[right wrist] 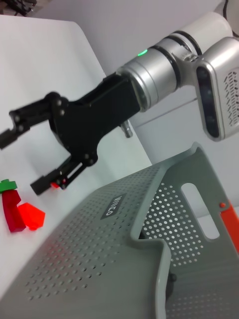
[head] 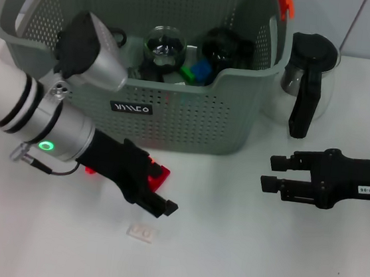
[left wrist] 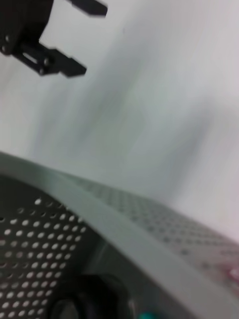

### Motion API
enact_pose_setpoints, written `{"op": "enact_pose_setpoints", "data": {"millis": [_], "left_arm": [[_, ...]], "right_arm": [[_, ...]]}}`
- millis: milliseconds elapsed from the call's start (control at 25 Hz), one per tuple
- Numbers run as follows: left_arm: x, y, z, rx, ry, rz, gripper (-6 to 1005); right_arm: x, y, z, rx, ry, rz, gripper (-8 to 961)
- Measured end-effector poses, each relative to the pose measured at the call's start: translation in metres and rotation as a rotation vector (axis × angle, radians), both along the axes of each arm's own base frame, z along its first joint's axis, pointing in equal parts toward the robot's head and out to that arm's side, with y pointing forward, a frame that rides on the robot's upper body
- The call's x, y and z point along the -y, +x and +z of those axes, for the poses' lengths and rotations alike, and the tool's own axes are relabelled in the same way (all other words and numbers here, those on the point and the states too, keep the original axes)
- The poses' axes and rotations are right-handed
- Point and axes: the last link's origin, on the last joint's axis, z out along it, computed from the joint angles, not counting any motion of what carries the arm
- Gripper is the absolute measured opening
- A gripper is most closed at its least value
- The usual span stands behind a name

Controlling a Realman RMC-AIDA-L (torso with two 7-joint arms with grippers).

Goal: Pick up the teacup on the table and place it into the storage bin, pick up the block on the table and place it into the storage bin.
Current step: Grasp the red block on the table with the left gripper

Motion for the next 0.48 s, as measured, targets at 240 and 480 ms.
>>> {"op": "enact_pose_setpoints", "data": {"millis": [240,480], "left_arm": [[-0.009,-0.003,-0.007,-0.03,0.064,-0.012,853],[-0.013,-0.011,-0.007,-0.081,0.103,-0.007,850]], "right_arm": [[0.0,0.001,0.0,0.001,0.001,-0.002,584],[0.0,0.001,0.001,0.002,0.002,0.0,584]]}}
